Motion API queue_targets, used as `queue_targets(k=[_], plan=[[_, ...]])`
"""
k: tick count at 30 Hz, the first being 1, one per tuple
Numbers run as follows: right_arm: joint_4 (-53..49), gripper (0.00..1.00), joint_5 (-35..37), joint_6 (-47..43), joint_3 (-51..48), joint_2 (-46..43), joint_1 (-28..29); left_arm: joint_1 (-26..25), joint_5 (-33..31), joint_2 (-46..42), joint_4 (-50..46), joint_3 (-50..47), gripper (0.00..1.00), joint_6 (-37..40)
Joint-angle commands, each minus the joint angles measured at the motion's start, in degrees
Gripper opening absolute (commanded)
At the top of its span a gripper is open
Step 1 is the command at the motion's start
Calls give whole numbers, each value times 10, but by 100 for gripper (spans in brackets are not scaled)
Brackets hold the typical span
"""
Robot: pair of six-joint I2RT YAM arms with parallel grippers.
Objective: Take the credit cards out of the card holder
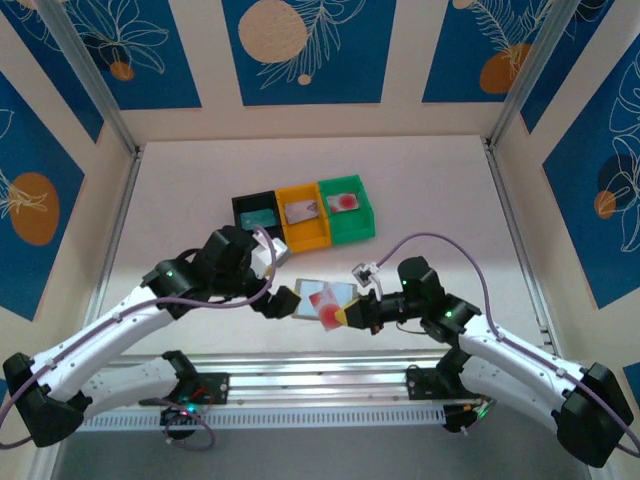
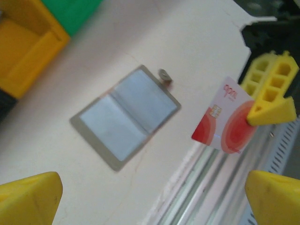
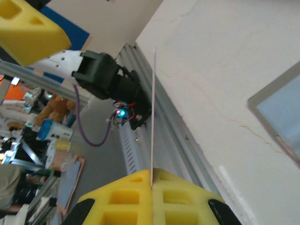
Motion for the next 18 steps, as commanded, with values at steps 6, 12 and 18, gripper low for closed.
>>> queue_targets(k=[6, 12, 18], plan=[[2, 0, -88, -19, 25, 33, 4, 6, 202, 45, 18, 17, 93, 56], [4, 0, -96, -27, 34, 46, 21, 6, 273, 76, 25, 14, 87, 56], [8, 0, -98, -36, 43, 52, 42, 5, 301, 82, 42, 1, 83, 52]])
